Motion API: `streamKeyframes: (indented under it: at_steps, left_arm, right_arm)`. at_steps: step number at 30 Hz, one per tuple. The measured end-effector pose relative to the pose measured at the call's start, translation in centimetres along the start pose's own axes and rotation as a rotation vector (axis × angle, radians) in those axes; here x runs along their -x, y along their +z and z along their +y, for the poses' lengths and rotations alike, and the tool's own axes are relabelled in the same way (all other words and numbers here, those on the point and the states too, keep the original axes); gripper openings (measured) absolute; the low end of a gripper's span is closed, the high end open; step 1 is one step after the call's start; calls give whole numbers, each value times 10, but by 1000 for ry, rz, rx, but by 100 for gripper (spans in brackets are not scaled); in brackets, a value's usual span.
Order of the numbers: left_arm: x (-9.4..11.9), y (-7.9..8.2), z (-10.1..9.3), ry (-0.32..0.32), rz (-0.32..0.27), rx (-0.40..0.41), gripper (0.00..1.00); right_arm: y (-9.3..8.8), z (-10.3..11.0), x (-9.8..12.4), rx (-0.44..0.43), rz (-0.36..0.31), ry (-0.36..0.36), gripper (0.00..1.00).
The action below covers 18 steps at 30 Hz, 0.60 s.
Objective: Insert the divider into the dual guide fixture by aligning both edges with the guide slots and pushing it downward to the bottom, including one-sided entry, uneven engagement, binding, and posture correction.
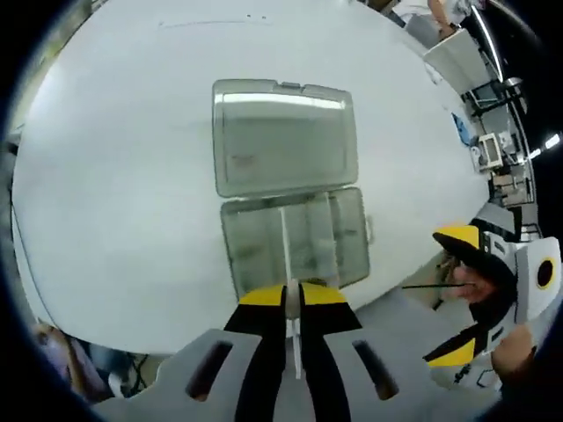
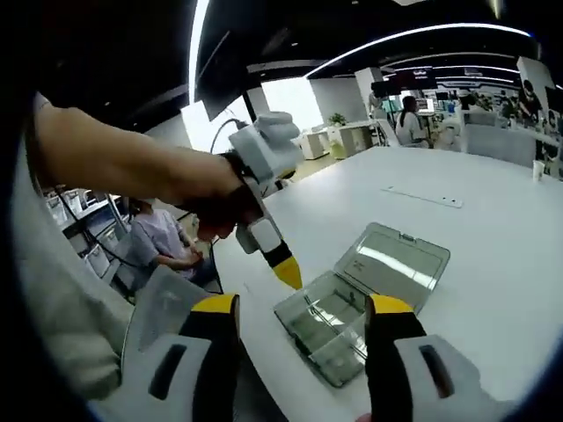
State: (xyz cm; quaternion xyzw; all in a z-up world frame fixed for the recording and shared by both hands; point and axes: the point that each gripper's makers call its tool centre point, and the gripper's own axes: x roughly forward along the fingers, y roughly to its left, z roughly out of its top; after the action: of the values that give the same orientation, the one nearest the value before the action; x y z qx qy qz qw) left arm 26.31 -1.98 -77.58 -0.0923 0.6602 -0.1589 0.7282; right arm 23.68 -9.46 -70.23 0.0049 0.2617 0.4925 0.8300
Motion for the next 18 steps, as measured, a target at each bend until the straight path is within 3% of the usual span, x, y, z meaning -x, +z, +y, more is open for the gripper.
streamKeyframes:
  at_steps: [2, 8, 18]
  left_arm:
    - [-1, 0, -2, -5, 1, 20, 2]
    - [-6, -1, -2, 2, 7, 35, 2]
    - [-15, 1, -9, -33, 0, 56, 2]
  right_arm:
    - [-1, 3, 0, 50, 7, 9, 56]
    - [-4, 8, 1, 88, 13, 36, 57]
    - [-1, 12, 6, 91, -26, 65, 58]
